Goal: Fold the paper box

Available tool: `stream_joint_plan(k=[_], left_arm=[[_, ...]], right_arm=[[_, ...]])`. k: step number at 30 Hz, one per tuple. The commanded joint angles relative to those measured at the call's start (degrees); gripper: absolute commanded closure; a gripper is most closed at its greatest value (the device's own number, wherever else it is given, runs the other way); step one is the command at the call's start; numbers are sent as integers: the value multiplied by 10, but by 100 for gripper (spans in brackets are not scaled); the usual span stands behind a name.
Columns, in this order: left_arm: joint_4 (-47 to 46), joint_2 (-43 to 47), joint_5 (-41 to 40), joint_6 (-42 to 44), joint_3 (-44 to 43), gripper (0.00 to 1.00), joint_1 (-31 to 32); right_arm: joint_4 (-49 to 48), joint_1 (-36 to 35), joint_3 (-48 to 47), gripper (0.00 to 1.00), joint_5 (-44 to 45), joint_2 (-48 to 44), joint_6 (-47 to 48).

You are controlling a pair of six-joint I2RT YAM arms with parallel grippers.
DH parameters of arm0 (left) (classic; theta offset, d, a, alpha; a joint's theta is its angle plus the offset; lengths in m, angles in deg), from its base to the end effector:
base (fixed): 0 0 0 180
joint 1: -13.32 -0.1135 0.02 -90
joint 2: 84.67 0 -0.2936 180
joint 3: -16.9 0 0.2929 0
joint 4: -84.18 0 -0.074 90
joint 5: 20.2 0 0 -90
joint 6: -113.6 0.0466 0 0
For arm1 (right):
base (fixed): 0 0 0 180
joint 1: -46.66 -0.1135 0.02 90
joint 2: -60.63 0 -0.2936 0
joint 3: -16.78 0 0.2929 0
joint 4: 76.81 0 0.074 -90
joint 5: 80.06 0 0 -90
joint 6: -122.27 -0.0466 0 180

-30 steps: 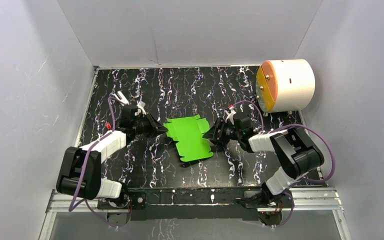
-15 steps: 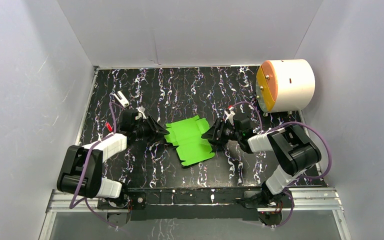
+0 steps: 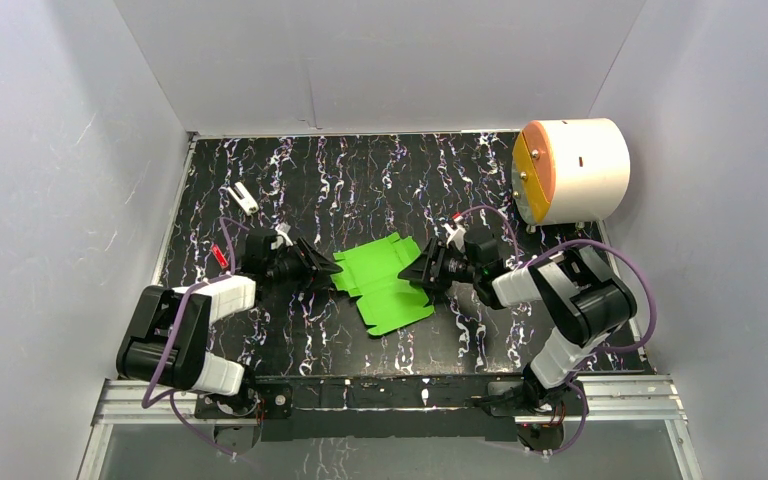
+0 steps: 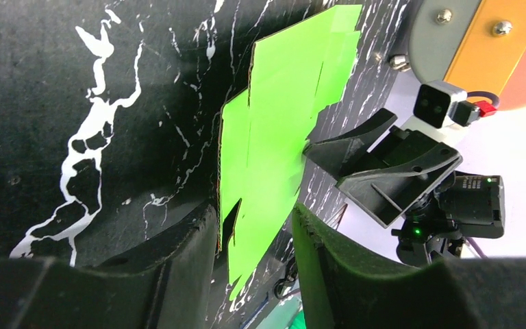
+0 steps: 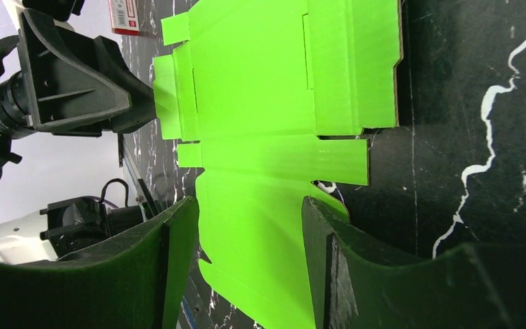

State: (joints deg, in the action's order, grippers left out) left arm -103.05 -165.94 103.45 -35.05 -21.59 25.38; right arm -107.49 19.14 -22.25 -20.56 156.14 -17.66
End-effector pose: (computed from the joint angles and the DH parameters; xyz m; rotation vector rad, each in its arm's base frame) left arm 0.2706 -0.0842 0.1392 -0.5983 2.3215 -1.2894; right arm 0.2664 0.1655 0.1119 0.0588 2.2445 1.3392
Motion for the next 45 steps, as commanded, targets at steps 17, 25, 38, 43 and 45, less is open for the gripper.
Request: stream_joint_plan(k=[17,25,38,43,45], left_arm=[[118,49,-101,80,-6,47,9],[211,137,-123,45,-5,43,32],[47,80,-182,-96,33,54,153],[4,35,-180,-100,30,58,164],[-2,21,-186,-97,25,60,167]], right_arm=[[15,-9,-20,35,5,-25,31],[180,-9,-53,33,102,-103,131],[179,-9,-43,33,108,-120,138],[173,-9,-39,33,108,-121,137],[172,-9,-39,33,106,-121,137]])
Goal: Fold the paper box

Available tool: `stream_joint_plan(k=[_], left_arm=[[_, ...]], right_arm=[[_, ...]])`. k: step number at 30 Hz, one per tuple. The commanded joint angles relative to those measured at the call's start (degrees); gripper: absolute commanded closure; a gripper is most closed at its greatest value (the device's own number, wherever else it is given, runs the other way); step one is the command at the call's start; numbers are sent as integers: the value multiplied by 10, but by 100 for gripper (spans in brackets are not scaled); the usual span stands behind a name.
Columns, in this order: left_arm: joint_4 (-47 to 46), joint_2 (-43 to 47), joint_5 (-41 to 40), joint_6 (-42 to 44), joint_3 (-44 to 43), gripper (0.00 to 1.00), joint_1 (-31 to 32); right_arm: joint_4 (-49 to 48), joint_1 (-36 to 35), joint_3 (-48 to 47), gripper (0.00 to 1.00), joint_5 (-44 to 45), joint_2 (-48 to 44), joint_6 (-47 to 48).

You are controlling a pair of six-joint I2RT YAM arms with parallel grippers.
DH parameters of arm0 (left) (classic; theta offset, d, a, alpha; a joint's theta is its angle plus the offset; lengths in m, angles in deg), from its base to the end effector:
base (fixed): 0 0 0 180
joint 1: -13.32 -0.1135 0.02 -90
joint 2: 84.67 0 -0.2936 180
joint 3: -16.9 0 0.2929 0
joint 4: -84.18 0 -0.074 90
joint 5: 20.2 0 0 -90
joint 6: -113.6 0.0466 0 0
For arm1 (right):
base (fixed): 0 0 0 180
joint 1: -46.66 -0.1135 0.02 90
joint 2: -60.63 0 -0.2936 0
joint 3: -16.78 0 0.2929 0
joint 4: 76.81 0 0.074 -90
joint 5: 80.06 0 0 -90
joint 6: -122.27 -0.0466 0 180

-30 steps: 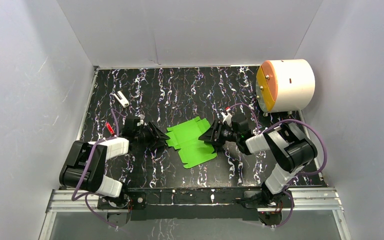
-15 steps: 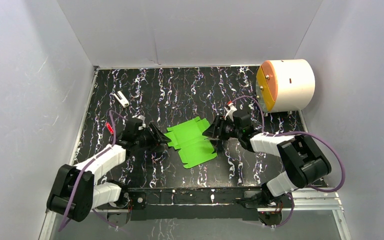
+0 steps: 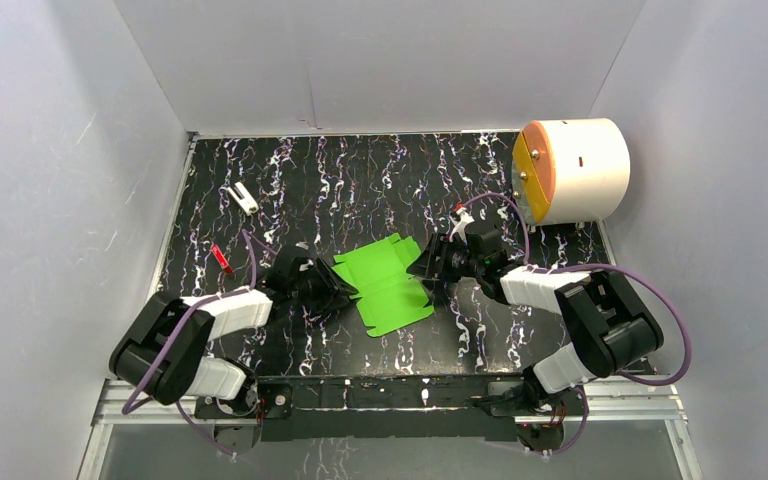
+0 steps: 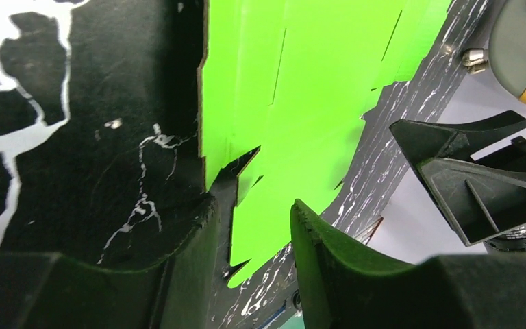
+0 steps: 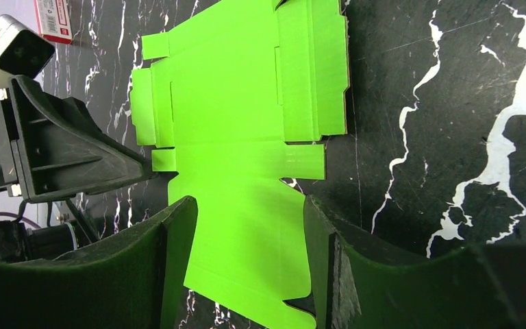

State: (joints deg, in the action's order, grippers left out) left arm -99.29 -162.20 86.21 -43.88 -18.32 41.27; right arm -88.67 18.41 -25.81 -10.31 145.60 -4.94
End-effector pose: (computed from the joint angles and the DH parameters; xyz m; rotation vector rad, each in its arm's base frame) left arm 0.2285 -0.1361 0.1286 -0.6846 2.4168 -1.1306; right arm 0.2672 0.1619 0.1488 -0.0528 2.2485 1.0273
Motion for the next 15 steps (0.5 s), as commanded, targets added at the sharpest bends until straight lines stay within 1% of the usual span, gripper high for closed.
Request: stream_joint_plan(k=[1,5,8,12,15], left_arm=[[-43,-25,-15,-8,-10,61,9],[-48,-42,-26,0,-15,65,12],[-61,-52,-29,11,-15,71,13],[-68,-54,-28,24,-15,85,12],[-75,-35,-22,24,-13,95,12]], right_arm=[[-17,-1,-3,33,3,-15,10],[-20,-1,-1,33,1,-18,9],[-21,-1,0,33,1,-18,10],[-15,-1,0,33,10,-20,10],[-9,0,1,33,18,-24,9]])
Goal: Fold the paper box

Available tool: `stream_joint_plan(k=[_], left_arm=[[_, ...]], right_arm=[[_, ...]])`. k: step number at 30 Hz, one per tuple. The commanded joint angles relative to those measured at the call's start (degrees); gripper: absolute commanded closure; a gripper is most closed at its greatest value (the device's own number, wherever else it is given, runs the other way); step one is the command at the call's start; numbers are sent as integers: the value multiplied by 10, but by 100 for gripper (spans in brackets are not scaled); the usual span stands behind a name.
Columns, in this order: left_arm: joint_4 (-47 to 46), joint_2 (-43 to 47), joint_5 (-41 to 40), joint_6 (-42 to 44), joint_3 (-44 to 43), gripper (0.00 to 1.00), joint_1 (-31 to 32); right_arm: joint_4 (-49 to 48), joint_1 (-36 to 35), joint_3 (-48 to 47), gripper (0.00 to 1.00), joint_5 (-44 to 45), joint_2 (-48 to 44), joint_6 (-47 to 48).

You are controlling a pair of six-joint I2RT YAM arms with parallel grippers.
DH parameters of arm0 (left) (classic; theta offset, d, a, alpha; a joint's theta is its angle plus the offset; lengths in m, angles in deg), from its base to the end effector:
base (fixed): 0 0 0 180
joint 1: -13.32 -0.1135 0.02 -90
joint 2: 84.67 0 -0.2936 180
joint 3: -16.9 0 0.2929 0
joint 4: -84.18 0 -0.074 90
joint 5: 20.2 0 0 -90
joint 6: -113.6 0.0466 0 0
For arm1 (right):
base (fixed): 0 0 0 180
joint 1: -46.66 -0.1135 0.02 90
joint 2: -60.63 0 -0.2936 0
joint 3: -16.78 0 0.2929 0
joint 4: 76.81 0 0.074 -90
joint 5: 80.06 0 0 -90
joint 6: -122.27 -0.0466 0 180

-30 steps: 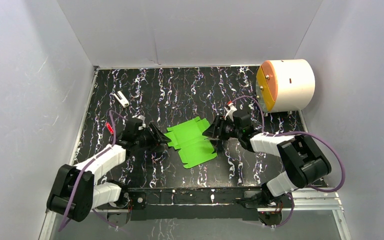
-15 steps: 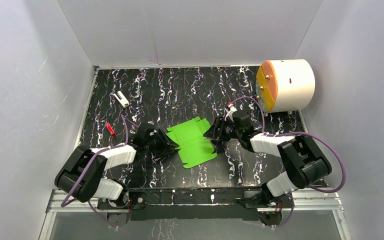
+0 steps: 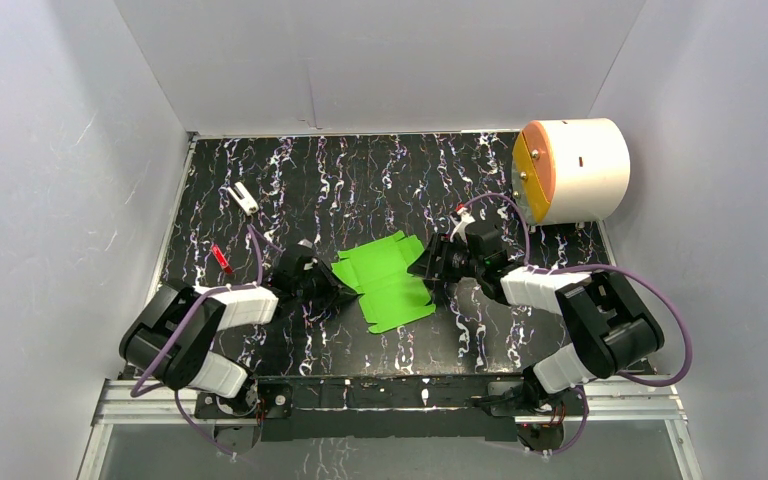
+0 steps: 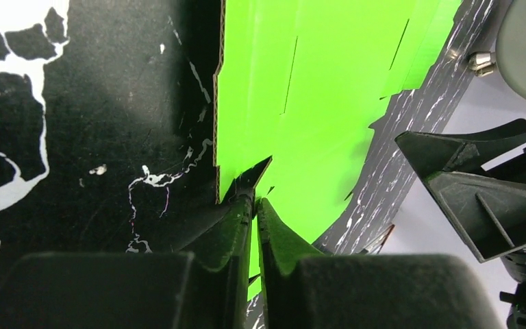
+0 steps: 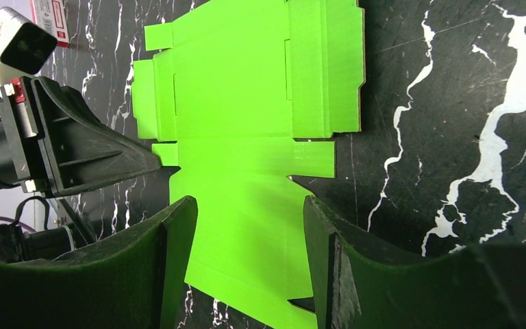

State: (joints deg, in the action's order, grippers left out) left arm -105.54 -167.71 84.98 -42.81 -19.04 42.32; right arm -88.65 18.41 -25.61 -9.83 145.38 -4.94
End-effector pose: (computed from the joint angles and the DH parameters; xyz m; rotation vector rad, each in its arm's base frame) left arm 0.2375 -0.1456 0.1181 -0.6388 2.3947 -1.1263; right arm 0.2666 0.1611 0.1487 -0.0473 2.2473 1.0188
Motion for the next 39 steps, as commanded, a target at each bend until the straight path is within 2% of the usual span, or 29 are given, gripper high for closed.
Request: stream_joint_plan(k=[1,13,28,32,39], left_arm=[[-15,31,-8,11,-3,98,2],[-20,135,13,-24,1,100,2],[-42,145,22,-48,11,100,2],[-49,125,31,-48,10,93,2],[-53,97,53,-45,-2,71,2]], right_arm=[[-9,2,-1,33,17,-23,8],[-17,34,1,32,-16,-8,-27],[-117,49,16,32,-106,73,-94],[-138,48,25,32,-117,88,-109],[-176,42,38,32,-128,104,-131]])
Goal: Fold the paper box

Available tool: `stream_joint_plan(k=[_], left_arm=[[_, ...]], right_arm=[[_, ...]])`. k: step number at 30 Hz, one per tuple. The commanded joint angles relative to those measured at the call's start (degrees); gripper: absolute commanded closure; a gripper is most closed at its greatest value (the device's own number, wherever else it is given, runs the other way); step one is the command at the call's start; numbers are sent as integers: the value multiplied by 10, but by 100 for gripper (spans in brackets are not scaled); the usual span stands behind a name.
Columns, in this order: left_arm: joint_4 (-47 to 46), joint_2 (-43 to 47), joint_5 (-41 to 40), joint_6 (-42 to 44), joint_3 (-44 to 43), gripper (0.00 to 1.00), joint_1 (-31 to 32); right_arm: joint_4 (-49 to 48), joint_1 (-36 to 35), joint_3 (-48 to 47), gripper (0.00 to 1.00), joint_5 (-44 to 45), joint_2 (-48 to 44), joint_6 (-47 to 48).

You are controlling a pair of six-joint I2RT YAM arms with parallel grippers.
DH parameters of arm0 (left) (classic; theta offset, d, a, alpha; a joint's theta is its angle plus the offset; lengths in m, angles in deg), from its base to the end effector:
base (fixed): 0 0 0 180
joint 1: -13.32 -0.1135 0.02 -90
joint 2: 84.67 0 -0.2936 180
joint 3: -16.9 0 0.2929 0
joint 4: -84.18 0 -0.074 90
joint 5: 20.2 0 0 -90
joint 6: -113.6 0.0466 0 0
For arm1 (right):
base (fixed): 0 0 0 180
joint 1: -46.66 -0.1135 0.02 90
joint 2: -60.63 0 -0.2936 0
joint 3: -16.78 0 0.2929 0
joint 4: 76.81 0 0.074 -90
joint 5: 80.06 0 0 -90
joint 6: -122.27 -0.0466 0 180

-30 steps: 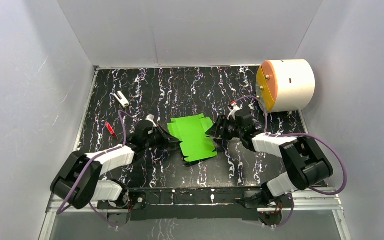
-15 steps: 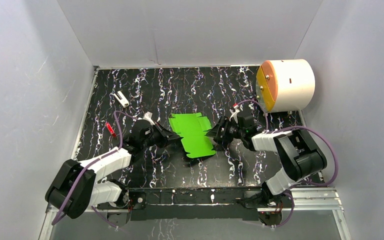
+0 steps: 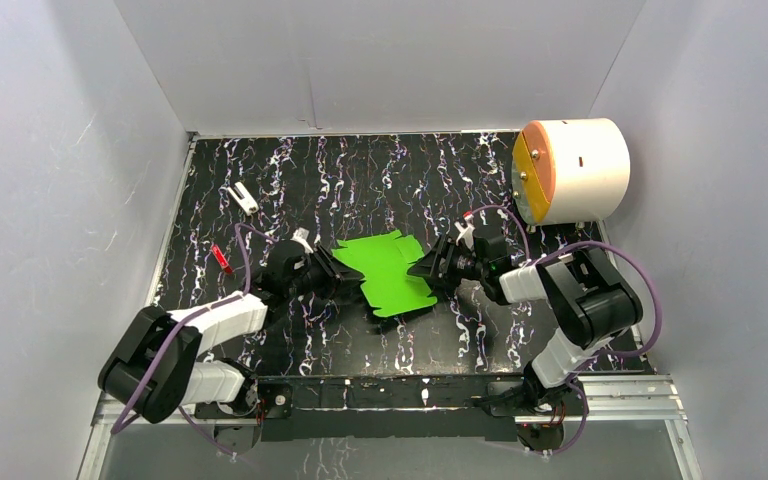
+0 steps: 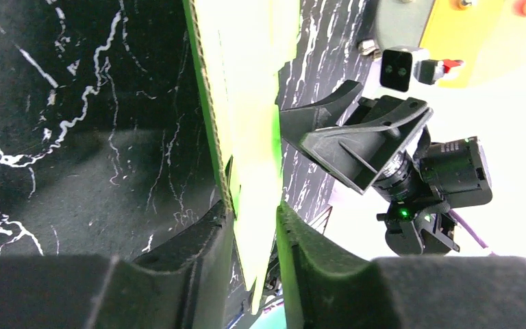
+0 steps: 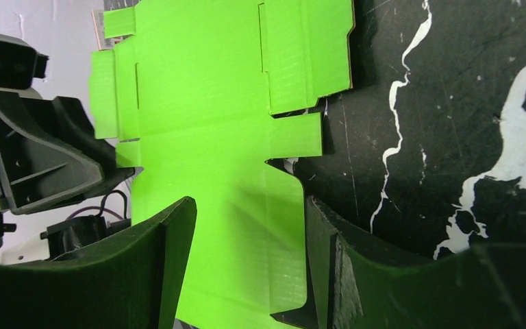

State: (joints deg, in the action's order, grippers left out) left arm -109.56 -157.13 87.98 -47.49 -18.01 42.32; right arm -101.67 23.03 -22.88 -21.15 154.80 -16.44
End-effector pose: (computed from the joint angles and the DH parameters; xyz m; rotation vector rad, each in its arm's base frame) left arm 0.2308 -0.1446 0.1672 -0.5912 2.1923 -1.3604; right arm 0.2747 0.1465 0.1115 0.1341 2.2882 1.2846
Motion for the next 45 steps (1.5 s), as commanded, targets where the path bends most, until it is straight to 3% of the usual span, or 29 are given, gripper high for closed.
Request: stream_joint_plan(k=[1,6,16,28,31,39,45], left_arm=[[-11,-12,25,2,-14,69,2],[-9,-17,20,0,-15,59,2],[-31,-41,19,-1,-15,59,6],[-47,-34,11,1,-1,85,7],[-53,-28,8,3,9,86,7],[-91,-11,38,19,23,69,7],[-141,7,67,15,33,63,8]], right_arm=[[-47,-4,11,32,-16,10,-17],[-61,-7,11,32,-20,10,-27],[-100,-15,21,33,-32,10,-54],[-110,-22,28,34,-29,3,-53],[-117,-22,29,34,-34,-1,-56],[-100,-22,24,34,-36,-20,-57],[-94,-22,19,34,-41,-20,-61]])
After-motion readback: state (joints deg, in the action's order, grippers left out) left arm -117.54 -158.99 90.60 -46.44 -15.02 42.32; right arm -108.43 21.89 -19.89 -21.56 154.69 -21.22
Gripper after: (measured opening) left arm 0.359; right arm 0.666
